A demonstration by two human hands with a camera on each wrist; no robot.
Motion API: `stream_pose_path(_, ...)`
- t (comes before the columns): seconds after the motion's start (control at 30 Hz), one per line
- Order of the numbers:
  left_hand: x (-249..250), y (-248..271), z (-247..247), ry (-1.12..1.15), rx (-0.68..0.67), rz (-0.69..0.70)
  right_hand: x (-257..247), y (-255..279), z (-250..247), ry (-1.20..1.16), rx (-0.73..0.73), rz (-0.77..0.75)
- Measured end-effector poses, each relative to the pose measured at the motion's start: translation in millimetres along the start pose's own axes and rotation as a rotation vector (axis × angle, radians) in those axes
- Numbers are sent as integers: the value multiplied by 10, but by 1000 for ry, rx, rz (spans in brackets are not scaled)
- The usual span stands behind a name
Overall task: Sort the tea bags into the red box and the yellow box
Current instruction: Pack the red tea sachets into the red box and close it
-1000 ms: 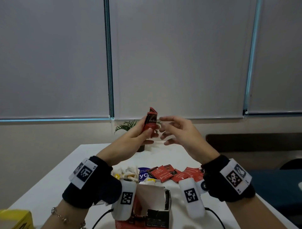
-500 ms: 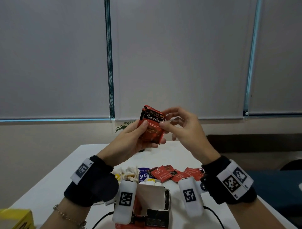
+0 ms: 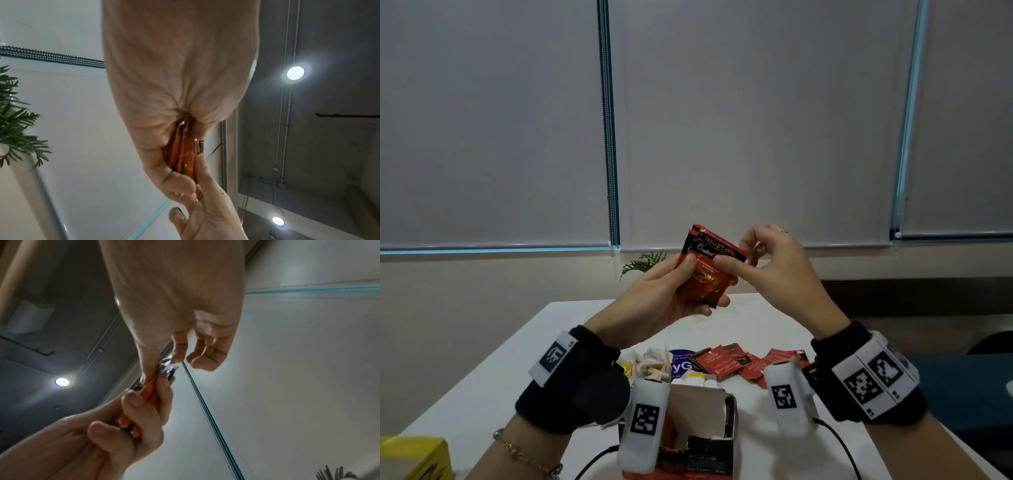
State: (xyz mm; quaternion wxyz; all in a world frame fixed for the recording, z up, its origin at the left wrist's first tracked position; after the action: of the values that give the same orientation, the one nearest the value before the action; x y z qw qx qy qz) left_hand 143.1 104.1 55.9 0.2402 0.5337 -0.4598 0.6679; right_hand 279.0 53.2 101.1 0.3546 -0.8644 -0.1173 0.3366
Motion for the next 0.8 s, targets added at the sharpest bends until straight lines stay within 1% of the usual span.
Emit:
stream_pose_path(0.07, -9, 7, -21, -31, 6, -18, 28, 0, -11, -97, 12, 24)
stream_pose_path(0.13, -16, 11, -29, -76, 0, -34, 38, 1, 17, -231, -27, 40)
stream_pose_path(0.2, -17, 11, -30, -103, 3, -36, 42, 5, 21, -307, -41, 41)
stream_pose_path(0.3, -17, -1, -13, -117, 25, -31, 34, 7, 14, -315, -31, 22)
stream_pose_path(0.5, -68, -18, -22, -68, 62, -80, 31, 3, 28, -320, -48, 10)
stream_pose_path(0.7, -61, 12, -22, -31, 22, -142, -22, 6, 28, -339, -69, -13)
stream_pose_path(0.8, -24, 7, 5, -83, 5, -120, -23, 10, 28, -345, -68, -9)
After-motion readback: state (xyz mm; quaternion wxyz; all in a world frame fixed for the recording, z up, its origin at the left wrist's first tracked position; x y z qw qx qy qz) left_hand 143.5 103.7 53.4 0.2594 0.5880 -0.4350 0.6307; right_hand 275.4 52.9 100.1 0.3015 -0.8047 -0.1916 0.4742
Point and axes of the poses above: each hand's wrist, its own y-axis away from the middle knuckle, its own z-axis out of the palm, x = y × z, the point moved 8 cm from there along -y, towards the middle knuckle, and after that the axes turned 9 degrees about -x, right-handed, at the moved point
